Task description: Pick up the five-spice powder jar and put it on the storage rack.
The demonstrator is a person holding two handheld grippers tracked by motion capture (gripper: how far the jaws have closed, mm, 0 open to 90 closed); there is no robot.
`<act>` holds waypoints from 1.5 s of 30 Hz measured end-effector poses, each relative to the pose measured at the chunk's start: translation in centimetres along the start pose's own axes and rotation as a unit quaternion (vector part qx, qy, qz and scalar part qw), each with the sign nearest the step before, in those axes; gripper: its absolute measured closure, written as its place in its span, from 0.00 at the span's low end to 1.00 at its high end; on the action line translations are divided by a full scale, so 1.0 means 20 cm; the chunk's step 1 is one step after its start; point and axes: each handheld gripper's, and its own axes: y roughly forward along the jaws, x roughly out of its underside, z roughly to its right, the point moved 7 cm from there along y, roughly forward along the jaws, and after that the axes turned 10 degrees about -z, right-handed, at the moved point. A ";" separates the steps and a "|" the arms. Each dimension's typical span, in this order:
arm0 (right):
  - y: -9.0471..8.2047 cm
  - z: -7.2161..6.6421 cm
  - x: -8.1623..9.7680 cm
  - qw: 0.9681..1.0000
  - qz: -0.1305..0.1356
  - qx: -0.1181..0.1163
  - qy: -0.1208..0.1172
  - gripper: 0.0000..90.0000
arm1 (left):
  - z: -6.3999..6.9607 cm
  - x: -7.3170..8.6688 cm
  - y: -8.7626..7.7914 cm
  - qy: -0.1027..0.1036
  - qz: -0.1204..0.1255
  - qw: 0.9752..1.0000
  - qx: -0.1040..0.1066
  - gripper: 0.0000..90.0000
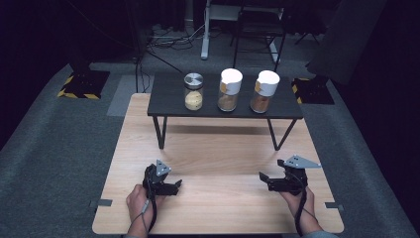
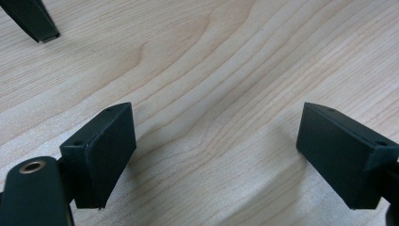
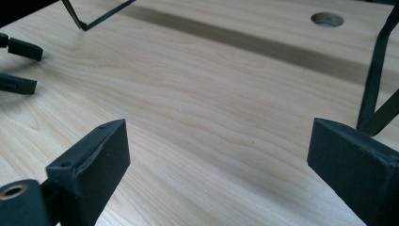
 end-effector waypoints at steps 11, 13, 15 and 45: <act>0.09 -0.01 0.06 1.000 -0.027 0.000 0.002 0.07 | 0.00 0.00 0.00 0.000 0.000 1.000 0.000 0.14; 0.11 -0.02 0.07 0.999 -0.033 0.000 0.003 0.07 | 0.00 0.00 0.00 -0.001 0.000 1.000 0.000 0.14; 0.13 -0.02 0.08 0.999 -0.040 -0.001 0.003 0.07 | 0.00 0.00 0.00 -0.001 0.000 1.000 0.000 0.14; 0.27 -0.02 0.17 0.995 -0.097 0.011 0.005 0.07 | 0.00 0.00 0.00 -0.001 0.000 1.000 0.000 0.14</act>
